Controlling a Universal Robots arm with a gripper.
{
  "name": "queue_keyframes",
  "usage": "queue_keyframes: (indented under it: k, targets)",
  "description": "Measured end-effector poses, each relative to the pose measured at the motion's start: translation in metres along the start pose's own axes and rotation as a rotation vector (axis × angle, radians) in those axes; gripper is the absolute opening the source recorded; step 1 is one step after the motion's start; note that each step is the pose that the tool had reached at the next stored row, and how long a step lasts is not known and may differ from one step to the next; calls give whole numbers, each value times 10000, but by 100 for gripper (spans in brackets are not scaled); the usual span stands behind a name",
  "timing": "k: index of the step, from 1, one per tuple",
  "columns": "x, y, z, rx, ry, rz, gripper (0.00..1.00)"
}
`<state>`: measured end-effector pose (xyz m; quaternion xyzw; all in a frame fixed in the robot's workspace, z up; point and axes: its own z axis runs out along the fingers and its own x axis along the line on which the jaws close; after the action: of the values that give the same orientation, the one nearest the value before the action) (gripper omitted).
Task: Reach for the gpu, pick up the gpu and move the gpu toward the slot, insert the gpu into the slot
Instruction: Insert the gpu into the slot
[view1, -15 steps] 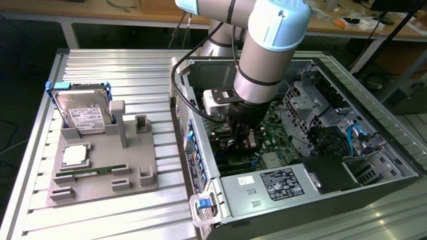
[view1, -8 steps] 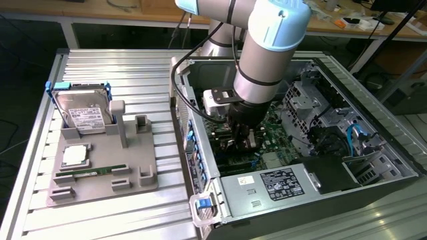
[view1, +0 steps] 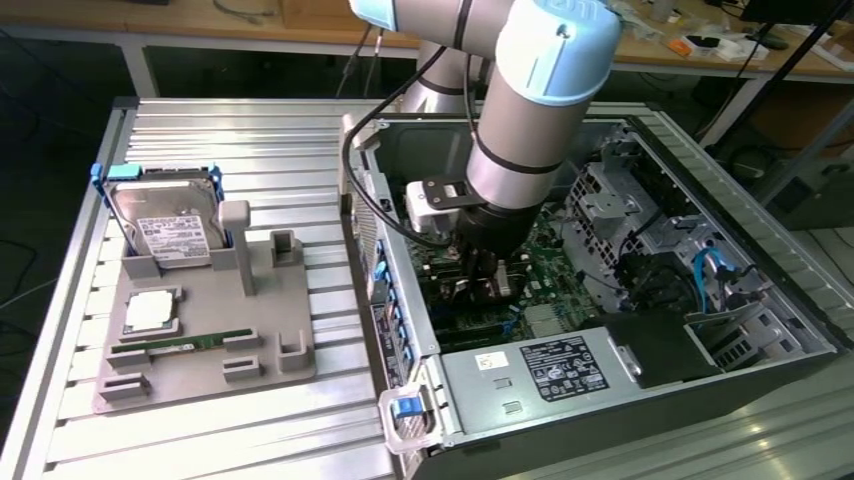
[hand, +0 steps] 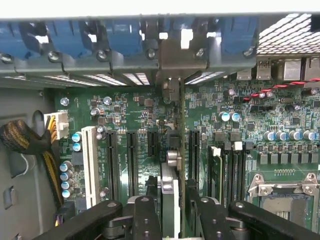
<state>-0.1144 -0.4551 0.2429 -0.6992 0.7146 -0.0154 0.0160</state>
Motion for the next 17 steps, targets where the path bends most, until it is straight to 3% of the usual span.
queue_keyframes:
  k: [4,11,17]
  targets:
    - [0,-6,-147,-1,4,-3,34]
    - [0,-13,-318,0,2,-2,34]
    - [-1,-16,-377,1,0,-2,33]
